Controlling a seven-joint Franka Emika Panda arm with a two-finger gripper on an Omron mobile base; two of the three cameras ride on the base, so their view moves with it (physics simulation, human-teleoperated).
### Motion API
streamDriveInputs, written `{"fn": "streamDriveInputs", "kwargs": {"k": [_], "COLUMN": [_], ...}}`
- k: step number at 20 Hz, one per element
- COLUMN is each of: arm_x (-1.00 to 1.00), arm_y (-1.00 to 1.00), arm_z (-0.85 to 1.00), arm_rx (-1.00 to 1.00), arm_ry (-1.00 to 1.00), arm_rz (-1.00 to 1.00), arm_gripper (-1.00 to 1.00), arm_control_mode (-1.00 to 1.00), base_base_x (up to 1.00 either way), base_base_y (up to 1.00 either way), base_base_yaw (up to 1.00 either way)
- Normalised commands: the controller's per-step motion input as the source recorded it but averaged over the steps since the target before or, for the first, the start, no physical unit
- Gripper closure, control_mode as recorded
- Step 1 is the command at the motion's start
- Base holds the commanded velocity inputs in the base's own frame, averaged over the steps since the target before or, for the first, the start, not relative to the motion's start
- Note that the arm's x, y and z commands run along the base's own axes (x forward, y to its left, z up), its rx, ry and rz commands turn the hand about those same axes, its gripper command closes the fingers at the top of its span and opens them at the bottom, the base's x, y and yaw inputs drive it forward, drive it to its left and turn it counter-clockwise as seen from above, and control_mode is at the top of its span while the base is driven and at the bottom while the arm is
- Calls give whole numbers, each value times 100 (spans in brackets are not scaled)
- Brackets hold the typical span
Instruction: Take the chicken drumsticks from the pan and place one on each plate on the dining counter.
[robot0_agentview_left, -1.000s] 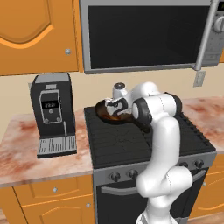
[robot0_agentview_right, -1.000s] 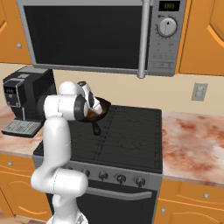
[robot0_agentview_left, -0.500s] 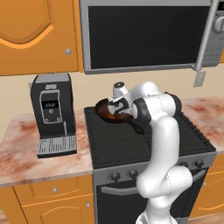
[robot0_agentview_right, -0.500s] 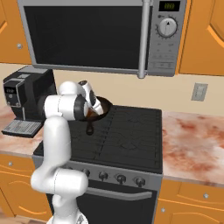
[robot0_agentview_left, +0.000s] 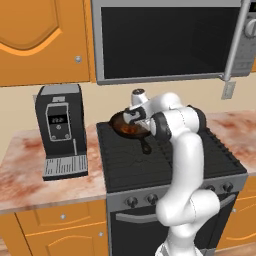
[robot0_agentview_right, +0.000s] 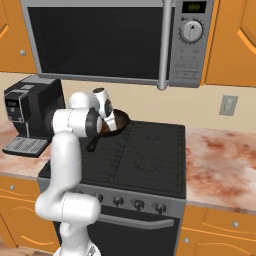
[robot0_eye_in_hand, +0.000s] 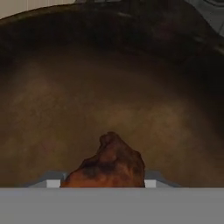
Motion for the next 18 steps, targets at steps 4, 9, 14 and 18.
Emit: {"fn": "streamDriveInputs", "kwargs": {"k": [4,9,14,18], "arm_x": [-44,-26,-31,-35], "arm_y": [-25,-14,-22,-23], "arm_z": [1,0,44,67], "arm_rx": [11,15,30,32], "arm_ry": [-39,-52,-52,-28], "arm_rz": [-15,-3,0,1], "arm_gripper": [100,100,100,100], "arm_control_mode": [-100,-100,-100,-100], "base_base_x": [0,0,0,0], "base_base_y": [0,0,0,0], "base_base_yaw": [0,0,0,0]}}
